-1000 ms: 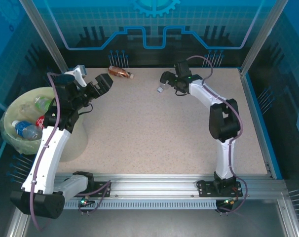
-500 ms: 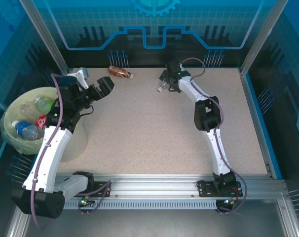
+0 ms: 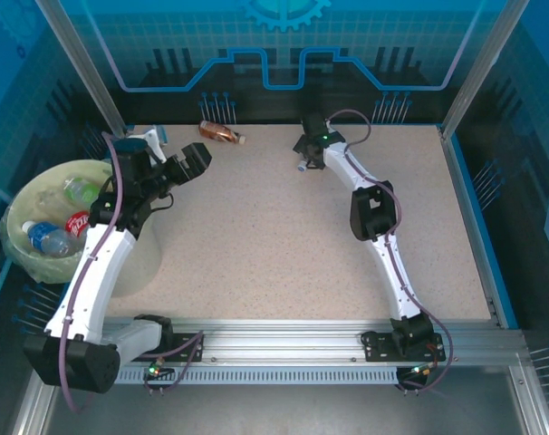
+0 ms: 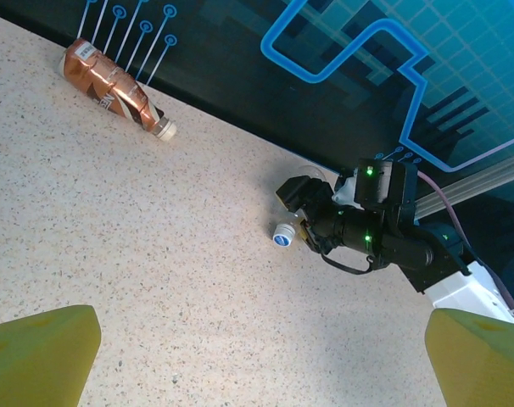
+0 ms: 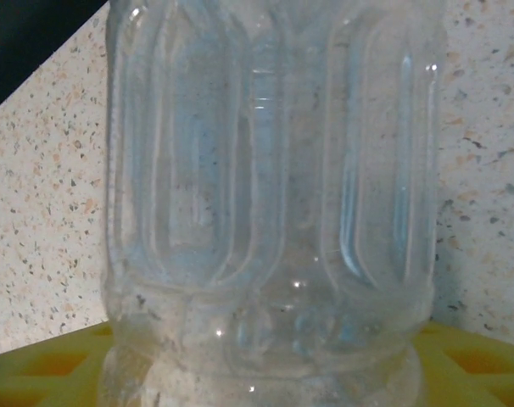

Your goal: Put the plastic bottles in the bin

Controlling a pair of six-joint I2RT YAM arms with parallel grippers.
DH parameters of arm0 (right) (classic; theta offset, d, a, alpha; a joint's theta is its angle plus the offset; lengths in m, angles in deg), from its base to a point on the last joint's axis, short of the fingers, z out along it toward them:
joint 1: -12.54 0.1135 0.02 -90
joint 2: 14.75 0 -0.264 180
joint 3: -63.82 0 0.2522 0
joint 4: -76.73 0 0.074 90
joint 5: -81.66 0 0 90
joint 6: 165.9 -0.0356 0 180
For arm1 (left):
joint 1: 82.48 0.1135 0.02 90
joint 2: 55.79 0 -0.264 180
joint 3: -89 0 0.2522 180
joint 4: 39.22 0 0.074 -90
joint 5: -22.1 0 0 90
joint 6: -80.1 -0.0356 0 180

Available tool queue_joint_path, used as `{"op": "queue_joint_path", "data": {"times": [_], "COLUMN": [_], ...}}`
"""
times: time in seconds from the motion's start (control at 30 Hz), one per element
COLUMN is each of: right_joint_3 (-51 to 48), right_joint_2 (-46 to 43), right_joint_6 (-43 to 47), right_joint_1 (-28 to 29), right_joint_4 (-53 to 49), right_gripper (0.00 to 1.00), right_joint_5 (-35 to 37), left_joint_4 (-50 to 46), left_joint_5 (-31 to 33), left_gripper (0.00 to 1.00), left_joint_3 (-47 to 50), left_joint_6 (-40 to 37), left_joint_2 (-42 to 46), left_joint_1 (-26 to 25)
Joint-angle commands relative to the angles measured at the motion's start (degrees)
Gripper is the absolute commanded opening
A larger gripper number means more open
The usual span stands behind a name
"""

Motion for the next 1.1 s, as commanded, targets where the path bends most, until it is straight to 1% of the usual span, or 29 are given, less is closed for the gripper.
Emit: {"op": "queue_joint_path", "data": {"times": [0.0,0.07,0.2,0.33,0.47,0.57,0.73,0.83,0.93,1.07], "right_joint_3": [-7.14,-14.96,-30.00,-50.26,-66.08,-74.64,-83.57,-87.57,-90.99,-95.26], "right_joint_2": [-5.51,-10.78,-21.62,-36.32,-48.16,-55.32,-65.96,-71.97,-77.70,-84.46], "right_joint_6": [4.46,7.00,11.47,13.76,13.27,14.75,18.38,20.23,21.31,21.18], "right_joint_1": [1.10,1.36,2.05,3.16,3.23,3.30,3.15,3.06,2.95,2.70], "right_joint_4": [0.59,4.54,11.37,21.63,28.26,30.86,31.27,30.83,30.29,30.86], "right_gripper": [0.63,0.59,0.56,0.51,0.47,0.45,0.44,0.43,0.42,0.41], "right_joint_5": [-0.53,-1.07,-2.89,-4.46,-7.11,-8.57,-10.47,-12.63,-15.72,-21.60], "left_joint_4": [-0.41,0.45,2.77,5.05,6.45,6.46,7.88,10.13,12.57,15.84], "left_joint_5": [-1.08,-2.84,-7.30,-11.69,-14.29,-14.62,-13.92,-14.20,-15.92,-19.55], "left_gripper": [0.99,0.99,0.99,0.99,0.99,0.99,0.99,0.99,0.99,0.99], "left_joint_3": [-0.07,0.45,1.61,2.57,2.37,1.27,0.29,0.36,-0.02,-1.12], "left_joint_6": [-0.76,-0.19,2.37,4.63,4.89,4.26,4.39,5.54,6.25,6.00], "left_joint_2": [-0.12,-0.18,-0.44,-1.39,-3.28,-5.02,-7.41,-8.73,-10.56,-13.10], "left_joint_1": [-0.40,-0.41,-0.45,-1.04,-3.69,-6.79,-11.61,-13.60,-15.50,-18.24]}}
